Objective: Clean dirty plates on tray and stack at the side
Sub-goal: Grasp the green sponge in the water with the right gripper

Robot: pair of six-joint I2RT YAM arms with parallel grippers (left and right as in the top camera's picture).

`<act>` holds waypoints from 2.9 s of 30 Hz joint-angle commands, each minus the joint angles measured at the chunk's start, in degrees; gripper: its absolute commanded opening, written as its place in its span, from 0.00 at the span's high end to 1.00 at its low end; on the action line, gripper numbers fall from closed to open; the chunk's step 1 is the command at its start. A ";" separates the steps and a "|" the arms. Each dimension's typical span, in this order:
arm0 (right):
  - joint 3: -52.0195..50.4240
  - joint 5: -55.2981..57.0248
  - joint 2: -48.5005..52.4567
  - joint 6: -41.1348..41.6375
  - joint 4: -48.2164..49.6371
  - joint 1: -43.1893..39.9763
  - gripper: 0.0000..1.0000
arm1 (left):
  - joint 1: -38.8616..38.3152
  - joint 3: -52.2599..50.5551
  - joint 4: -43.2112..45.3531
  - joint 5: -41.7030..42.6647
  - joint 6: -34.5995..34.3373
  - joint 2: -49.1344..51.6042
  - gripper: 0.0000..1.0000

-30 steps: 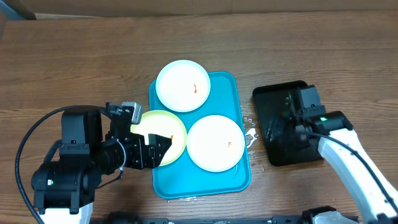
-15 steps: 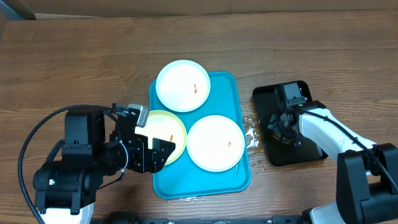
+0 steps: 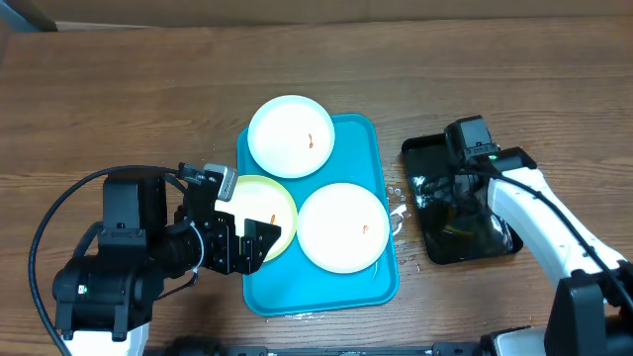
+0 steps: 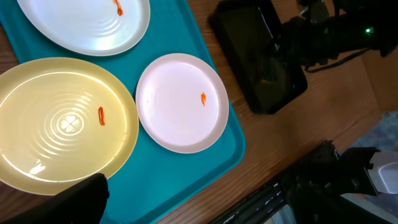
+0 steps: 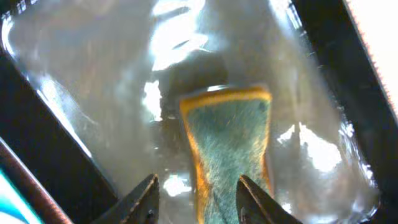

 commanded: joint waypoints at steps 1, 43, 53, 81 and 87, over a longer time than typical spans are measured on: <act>-1.07 7.80 -0.26 4.13 1.81 -0.11 0.58 | -0.39 1.29 0.22 0.68 1.29 -0.17 0.05; -14.03 -7.56 -0.13 1.31 7.87 -3.61 0.59 | -0.39 1.29 0.11 0.68 1.29 -0.13 0.03; -9.27 -5.03 -0.15 -1.53 10.29 -4.24 0.96 | -0.39 1.29 0.17 0.68 1.29 -0.13 0.03; -13.33 -8.44 -0.13 -3.87 15.82 -4.20 0.96 | -0.44 -1.03 0.31 -2.34 0.26 0.59 0.12; -11.72 -8.70 -0.33 -3.91 12.31 -4.20 0.96 | -0.44 -9.49 2.95 -6.80 -2.01 2.21 0.15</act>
